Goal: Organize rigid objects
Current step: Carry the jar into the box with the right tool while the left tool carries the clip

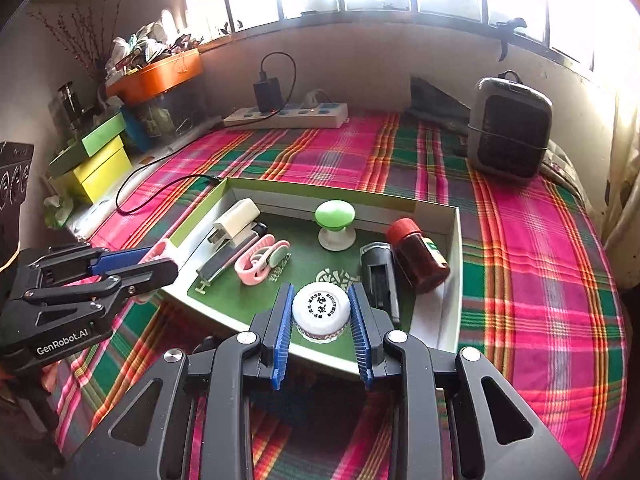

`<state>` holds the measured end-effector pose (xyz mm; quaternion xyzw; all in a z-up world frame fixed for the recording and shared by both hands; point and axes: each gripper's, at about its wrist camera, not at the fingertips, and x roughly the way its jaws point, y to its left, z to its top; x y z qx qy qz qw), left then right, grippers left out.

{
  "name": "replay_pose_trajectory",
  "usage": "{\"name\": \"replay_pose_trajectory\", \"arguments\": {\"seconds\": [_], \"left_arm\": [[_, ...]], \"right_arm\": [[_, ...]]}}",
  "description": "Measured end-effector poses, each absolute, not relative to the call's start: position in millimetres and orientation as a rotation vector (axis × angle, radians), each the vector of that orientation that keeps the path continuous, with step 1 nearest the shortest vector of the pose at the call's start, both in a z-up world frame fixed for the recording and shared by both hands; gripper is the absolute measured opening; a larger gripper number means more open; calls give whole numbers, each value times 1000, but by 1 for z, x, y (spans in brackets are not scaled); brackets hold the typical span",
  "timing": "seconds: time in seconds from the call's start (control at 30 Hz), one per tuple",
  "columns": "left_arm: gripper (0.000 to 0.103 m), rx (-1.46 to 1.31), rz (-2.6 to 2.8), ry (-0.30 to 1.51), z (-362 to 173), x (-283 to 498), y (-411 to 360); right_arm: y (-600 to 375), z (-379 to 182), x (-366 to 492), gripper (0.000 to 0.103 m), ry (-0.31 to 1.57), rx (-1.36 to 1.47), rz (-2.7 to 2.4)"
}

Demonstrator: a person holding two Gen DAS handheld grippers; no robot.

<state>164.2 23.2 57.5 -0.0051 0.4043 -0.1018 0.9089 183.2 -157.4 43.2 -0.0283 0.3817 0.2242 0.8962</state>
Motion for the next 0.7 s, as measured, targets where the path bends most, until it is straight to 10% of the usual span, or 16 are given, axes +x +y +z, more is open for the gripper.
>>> {"name": "replay_pose_trajectory", "arguments": {"seconds": [0.7], "left_arm": [[22,7,-198,908,30,204,23]], "right_arm": [[-145,11,215,29,874,-102,470]]}}
